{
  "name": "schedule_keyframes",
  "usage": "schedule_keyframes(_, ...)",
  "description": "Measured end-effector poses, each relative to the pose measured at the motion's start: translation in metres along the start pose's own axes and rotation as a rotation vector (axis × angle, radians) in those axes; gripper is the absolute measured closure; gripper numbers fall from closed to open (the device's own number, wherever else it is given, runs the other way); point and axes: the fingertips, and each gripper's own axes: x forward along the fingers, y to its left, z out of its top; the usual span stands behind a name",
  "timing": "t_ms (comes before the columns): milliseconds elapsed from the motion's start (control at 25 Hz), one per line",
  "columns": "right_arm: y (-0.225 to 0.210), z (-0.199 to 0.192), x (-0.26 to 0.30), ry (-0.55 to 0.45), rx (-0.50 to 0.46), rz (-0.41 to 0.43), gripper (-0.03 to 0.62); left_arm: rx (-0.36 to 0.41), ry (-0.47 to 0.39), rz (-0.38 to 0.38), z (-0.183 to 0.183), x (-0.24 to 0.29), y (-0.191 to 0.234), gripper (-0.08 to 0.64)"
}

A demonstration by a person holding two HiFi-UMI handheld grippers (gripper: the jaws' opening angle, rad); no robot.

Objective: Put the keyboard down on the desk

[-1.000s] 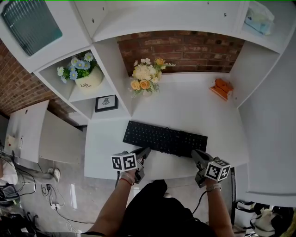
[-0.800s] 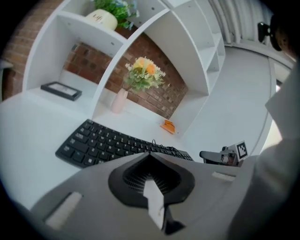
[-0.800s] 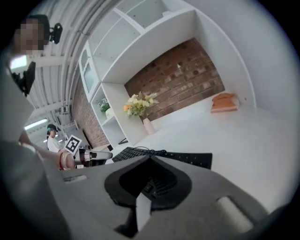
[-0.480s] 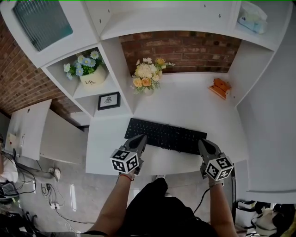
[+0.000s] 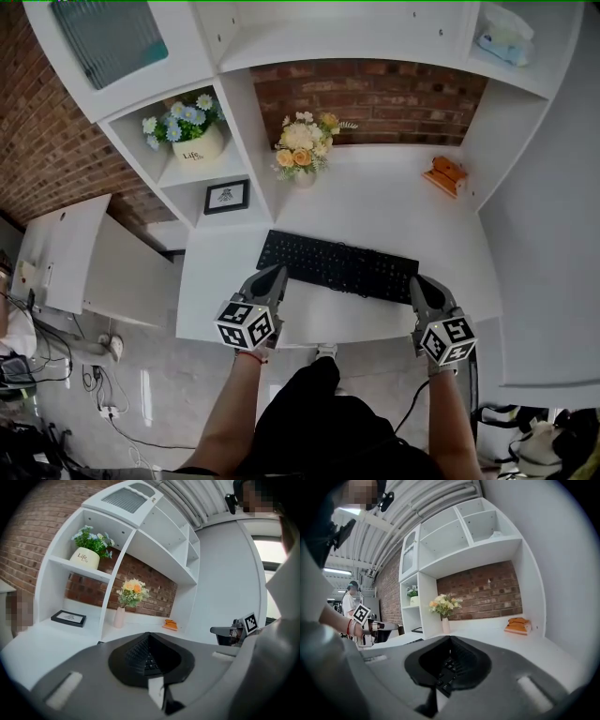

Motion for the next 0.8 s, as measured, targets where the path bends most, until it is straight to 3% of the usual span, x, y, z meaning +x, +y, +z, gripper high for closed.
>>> schedule_keyframes(800,0.028,0.034,-0.033,-0.091,-0.080,0.014,0.594,0.007,-0.109,0.033,0.027,-0.046,-0.011,0.561)
